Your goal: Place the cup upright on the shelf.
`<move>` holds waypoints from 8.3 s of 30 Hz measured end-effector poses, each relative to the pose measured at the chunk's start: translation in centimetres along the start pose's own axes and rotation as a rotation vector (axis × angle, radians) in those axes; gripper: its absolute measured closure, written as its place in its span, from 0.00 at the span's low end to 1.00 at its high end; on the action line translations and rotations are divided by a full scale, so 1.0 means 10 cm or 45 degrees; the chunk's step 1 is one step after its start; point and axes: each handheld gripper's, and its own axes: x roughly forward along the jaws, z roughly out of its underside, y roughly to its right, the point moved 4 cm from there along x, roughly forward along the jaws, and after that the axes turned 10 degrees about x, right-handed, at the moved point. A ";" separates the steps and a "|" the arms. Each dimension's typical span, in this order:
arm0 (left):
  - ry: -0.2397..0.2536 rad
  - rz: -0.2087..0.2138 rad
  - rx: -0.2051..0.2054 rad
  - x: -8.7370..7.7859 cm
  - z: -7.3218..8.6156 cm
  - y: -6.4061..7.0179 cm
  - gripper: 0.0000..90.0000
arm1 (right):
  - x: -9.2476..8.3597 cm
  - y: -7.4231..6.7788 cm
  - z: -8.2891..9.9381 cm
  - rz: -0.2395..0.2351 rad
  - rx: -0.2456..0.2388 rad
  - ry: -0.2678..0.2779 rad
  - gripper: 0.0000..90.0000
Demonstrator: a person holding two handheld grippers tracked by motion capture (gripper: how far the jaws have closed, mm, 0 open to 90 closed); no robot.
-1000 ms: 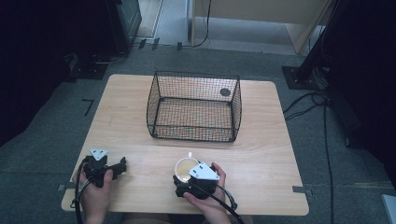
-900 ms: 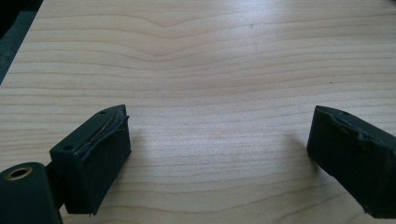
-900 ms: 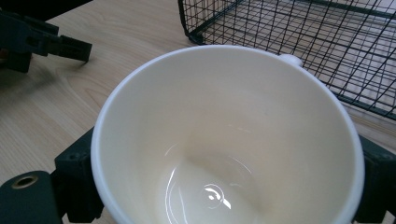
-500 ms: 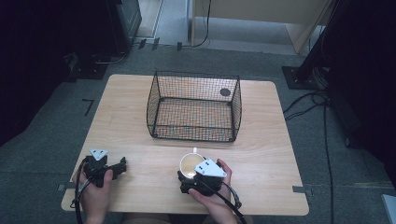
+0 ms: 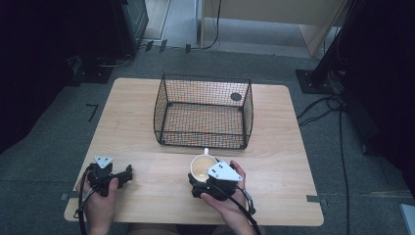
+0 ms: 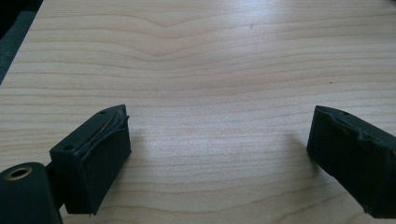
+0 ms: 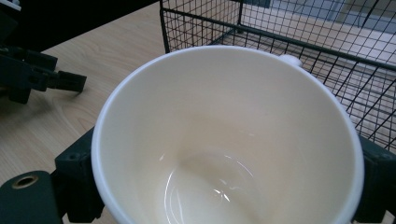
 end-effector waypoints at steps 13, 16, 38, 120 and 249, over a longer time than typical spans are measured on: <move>0.000 0.000 0.000 0.00 0.00 0.00 0.07 | -0.04 0.06 -0.20 0.008 -0.032 0.108 0.10; 0.000 0.000 0.000 0.00 0.00 0.00 0.07 | -0.05 0.07 -0.26 0.006 -0.034 0.120 0.10; 0.003 -0.001 -0.002 0.00 0.00 0.00 0.07 | -0.05 0.16 -0.70 -0.002 -0.090 0.264 0.10; 0.003 0.000 -0.005 0.00 0.00 0.00 0.07 | 1.63 1.32 -1.46 -0.007 -0.035 0.207 0.10; 0.002 0.000 -0.005 0.00 0.00 0.00 0.07 | -0.06 1.18 -0.68 0.079 0.007 0.145 0.00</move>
